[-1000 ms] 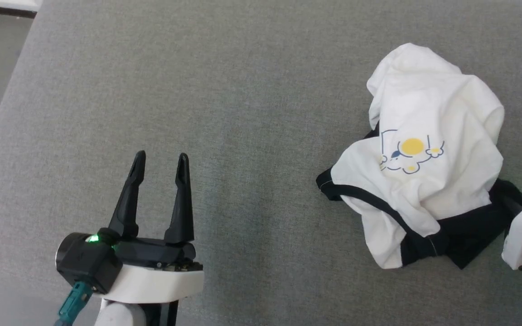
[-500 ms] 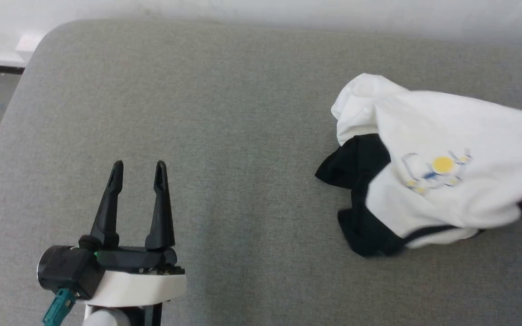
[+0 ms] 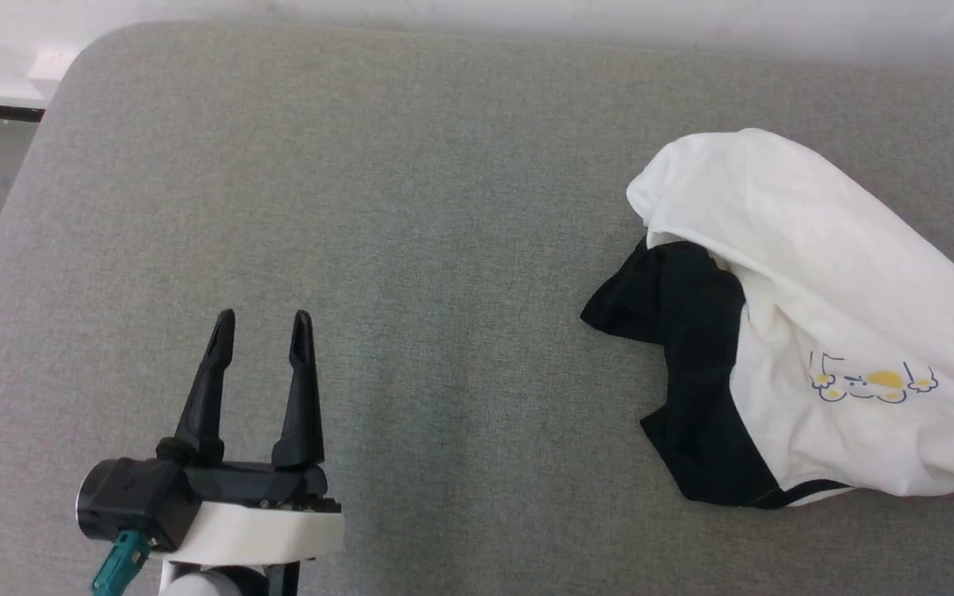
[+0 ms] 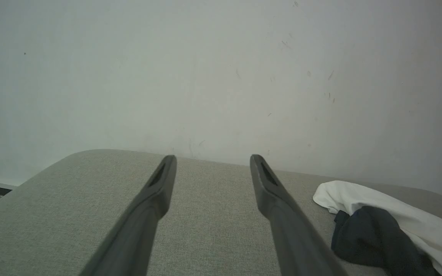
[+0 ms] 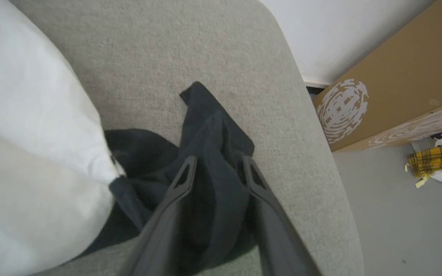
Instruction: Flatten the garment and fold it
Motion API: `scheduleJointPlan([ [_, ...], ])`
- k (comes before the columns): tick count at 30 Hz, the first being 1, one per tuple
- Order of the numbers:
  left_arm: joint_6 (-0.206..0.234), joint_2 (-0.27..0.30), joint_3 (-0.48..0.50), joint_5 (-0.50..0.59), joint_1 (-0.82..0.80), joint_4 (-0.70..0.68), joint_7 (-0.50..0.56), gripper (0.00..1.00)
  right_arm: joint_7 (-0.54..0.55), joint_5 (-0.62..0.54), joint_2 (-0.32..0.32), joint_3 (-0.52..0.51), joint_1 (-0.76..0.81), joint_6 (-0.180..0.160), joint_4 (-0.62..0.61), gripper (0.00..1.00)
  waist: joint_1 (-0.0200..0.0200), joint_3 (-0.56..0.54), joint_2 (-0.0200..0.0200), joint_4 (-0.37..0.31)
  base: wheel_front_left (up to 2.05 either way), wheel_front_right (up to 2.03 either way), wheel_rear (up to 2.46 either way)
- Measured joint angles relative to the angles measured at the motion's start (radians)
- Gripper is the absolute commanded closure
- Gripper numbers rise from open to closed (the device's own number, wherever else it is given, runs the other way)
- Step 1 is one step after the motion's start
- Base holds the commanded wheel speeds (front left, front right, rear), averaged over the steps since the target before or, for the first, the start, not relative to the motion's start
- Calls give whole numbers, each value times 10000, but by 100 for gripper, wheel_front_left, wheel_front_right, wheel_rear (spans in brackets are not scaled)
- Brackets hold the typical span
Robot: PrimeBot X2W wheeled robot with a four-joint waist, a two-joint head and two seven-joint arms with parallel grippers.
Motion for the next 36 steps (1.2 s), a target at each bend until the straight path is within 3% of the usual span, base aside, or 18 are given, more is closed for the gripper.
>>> scheduleJointPlan([
  [3, -2, -2, 31, 6, 3, 42, 0, 0, -497, 123, 25, 322, -379, 0, -146, 0, 0, -84, 0, -49, 0, 0, 0],
  [7, -12, -2, 29, 50, 5, 92, 0, 0, -779, 617, 13, 1237, -1110, -2, -1340, 0, 0, -246, 0, -143, 0, 0, 0],
  [11, -13, -2, -13, 50, 7, 113, 0, 0, -360, 1250, 59, 2445, -1461, 0, -2623, 0, 0, -379, 0, -193, 0, 0, 0],
  [14, -13, -2, -96, 44, 6, 113, 0, 0, 211, 1448, 29, 3158, -1562, 0, -2824, 0, -1, -340, 0, -174, 0, 0, 0],
  [24, -75, -4, -458, -38, -268, 128, 0, 0, 1448, 1396, -823, 4077, -2763, 0, 213, 0, 1, 328, 0, 184, 0, 0, 0],
  [31, -27, -2, -688, -186, -398, 134, 0, 0, 2527, 2165, -1271, 4533, -3329, -4, 1277, 0, 2, 891, 0, 543, 0, 0, 0],
  [32, 8, -2, -711, -215, -443, 132, 0, 0, 2719, 2336, -1352, 4556, -3423, -10, 1292, 38, 1, 959, 0, 587, 0, 0, 0],
  [34, 15, -2, -754, -217, -485, 130, 0, 0, 2999, 2685, -1467, 4550, -3587, -10, 1285, 87, 1, 1076, 0, 657, 0, 0, 0],
  [35, 23, -4, -779, -230, -486, 134, 0, 0, 3080, 2773, -1522, 4552, -3643, -10, 1273, 100, 2, 1127, 0, 686, 0, 0, 0],
  [36, 36, -4, -807, -249, -490, 138, 0, 0, 3173, 2828, -1576, 4571, -3684, -10, 1250, 100, 2, 1168, 0, 710, 0, 0, 0],
])
